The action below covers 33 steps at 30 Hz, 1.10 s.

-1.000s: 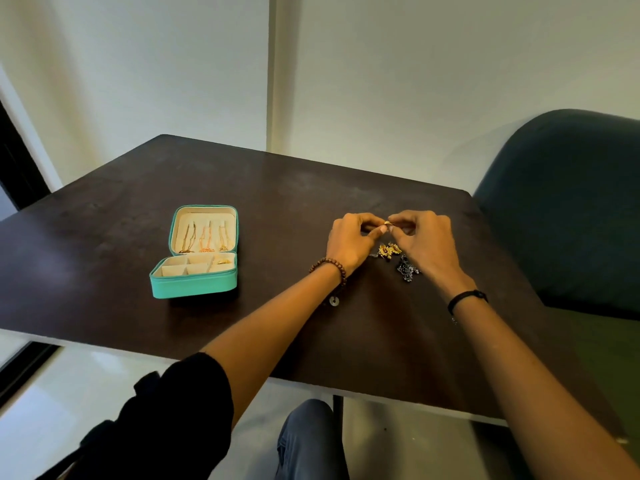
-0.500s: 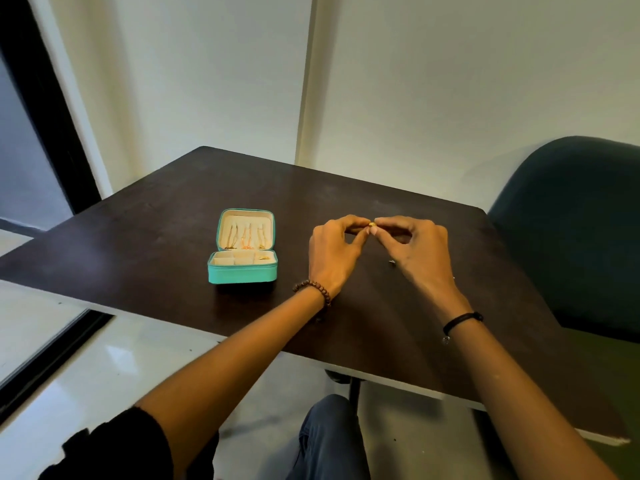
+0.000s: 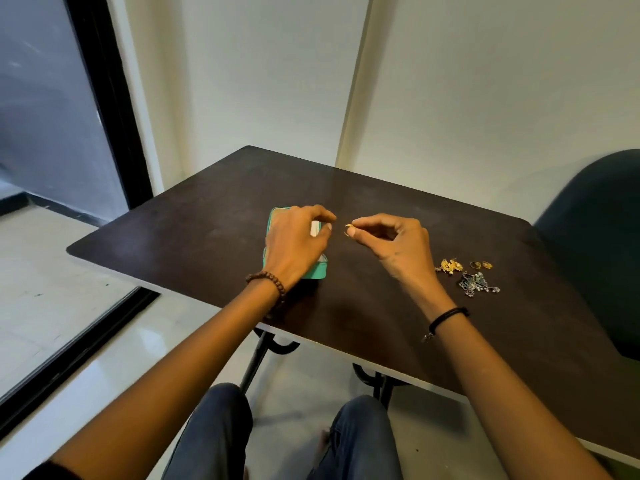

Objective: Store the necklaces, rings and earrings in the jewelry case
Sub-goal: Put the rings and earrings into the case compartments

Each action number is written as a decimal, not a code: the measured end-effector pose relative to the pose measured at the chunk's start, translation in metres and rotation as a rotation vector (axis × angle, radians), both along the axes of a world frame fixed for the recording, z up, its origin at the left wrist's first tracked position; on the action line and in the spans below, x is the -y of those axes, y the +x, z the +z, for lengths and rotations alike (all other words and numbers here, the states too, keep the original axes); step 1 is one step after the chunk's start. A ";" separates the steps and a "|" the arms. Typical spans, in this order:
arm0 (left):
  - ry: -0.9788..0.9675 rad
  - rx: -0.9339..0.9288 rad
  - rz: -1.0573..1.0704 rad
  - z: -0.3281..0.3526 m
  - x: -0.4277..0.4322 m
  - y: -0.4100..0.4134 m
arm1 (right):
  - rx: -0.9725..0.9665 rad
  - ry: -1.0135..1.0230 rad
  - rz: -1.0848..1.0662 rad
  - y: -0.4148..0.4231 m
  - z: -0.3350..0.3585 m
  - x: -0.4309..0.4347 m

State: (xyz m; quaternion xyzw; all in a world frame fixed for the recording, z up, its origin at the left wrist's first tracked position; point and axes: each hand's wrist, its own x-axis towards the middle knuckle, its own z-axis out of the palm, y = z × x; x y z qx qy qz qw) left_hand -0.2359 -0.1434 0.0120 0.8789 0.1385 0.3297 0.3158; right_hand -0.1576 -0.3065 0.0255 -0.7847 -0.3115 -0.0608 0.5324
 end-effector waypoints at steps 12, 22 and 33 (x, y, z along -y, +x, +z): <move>-0.228 -0.155 -0.035 -0.042 -0.029 -0.042 | -0.070 -0.115 0.096 -0.017 -0.026 -0.021; -0.111 -0.291 -0.069 -0.064 -0.033 -0.067 | -0.139 -0.139 0.112 -0.032 -0.046 -0.017; -0.124 -0.238 -0.078 -0.066 -0.033 -0.071 | -0.039 -0.170 0.084 -0.040 -0.053 -0.019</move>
